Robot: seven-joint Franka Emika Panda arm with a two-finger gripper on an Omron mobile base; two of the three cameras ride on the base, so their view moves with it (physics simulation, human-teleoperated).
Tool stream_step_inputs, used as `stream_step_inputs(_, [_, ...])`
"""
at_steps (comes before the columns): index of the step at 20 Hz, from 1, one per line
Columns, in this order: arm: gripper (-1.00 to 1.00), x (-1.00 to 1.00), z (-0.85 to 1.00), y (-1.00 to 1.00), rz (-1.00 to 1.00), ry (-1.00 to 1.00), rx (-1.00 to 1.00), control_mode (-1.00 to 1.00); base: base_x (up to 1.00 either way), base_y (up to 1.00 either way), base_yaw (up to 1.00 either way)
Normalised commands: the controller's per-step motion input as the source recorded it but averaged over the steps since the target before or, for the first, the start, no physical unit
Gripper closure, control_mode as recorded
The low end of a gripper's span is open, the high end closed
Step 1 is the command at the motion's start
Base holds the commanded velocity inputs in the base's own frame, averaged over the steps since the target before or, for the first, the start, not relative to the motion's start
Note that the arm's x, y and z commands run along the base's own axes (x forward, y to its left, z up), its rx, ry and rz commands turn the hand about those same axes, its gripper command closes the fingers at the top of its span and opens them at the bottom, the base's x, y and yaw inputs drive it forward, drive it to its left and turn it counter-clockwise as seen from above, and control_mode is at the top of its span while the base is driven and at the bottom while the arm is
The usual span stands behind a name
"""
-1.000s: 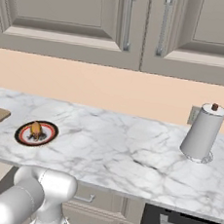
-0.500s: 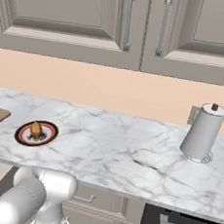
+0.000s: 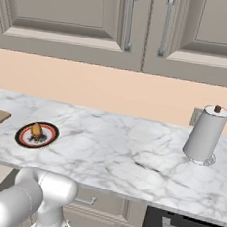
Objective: Pick up the knife from the drawer and place it on the cutting board. Then place the meat from the plate to the cutting board.
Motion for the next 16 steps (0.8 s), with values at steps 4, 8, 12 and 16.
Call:
stream_step_inputs(4, [-1.0,0.42,-0.08,0.05,-0.03,0.01,-0.05,-1.0,0.0,0.0,0.0])
stream_step_inputs(8, [-1.0,0.41,-0.12,0.32,-0.07,0.0,-0.1,-1.0,0.0,0.0,0.0])
stream_step_inputs(12, [-1.0,0.26,-0.21,0.61,-0.09,0.0,-0.16,-1.0,0.0,0.0,0.0])
stream_step_inputs(16, [-1.0,0.27,-0.2,0.64,-0.11,0.0,-0.16,-1.0,0.0,0.0,0.0])
